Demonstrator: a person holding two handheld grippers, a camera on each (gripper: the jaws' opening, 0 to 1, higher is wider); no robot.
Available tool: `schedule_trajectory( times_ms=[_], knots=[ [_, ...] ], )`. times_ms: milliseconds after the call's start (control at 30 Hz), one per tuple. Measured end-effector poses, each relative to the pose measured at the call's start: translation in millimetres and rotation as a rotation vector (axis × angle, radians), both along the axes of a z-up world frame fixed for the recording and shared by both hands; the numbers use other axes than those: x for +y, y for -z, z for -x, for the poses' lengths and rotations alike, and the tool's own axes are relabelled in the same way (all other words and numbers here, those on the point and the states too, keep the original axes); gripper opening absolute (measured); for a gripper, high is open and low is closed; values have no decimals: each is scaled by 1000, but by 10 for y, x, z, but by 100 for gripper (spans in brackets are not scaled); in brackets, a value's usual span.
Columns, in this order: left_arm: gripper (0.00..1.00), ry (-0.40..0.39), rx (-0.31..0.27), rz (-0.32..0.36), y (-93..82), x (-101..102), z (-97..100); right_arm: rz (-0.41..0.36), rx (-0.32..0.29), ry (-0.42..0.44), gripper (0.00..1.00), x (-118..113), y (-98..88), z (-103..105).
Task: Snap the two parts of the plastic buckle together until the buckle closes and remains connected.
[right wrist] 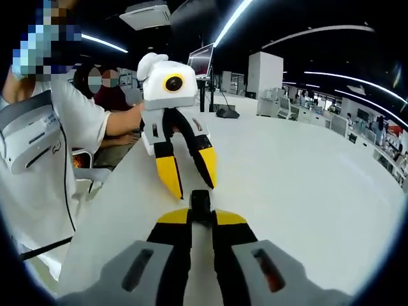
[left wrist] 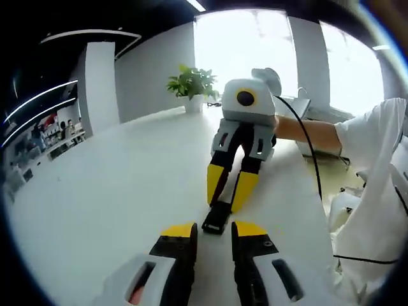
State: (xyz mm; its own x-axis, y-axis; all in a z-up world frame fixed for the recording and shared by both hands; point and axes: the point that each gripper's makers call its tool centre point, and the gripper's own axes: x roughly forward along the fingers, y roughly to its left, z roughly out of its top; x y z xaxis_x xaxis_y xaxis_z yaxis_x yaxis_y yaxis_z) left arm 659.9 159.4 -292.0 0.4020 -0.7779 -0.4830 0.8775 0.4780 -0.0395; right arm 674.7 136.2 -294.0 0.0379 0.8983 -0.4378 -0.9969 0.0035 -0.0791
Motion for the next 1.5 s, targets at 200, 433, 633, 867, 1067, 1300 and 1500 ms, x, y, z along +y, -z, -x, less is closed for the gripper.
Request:
schedule_trajectory(
  times_ms=[200,433,633,867,1067,1300,1500],
  knots=[
    [20,-50,7,69,-87,105,-82,-4,34,-24,10,49,-18,-226],
    [20,-119,-14,141,-245,247,-95,27,40,-23,10,77,-36,-576],
    [20,-161,-41,129,-277,355,-50,58,40,-15,10,155,33,-888],
    [20,-176,-54,158,-360,422,42,55,61,-9,10,252,19,-1276],
    [20,-183,-65,176,-400,458,67,78,41,17,11,291,28,-1663],
    [20,-194,-58,167,-362,545,-16,143,21,31,11,291,13,-2022],
    [19,-194,-53,172,-364,549,-38,172,-1,32,11,275,9,-2118]
  ],
)
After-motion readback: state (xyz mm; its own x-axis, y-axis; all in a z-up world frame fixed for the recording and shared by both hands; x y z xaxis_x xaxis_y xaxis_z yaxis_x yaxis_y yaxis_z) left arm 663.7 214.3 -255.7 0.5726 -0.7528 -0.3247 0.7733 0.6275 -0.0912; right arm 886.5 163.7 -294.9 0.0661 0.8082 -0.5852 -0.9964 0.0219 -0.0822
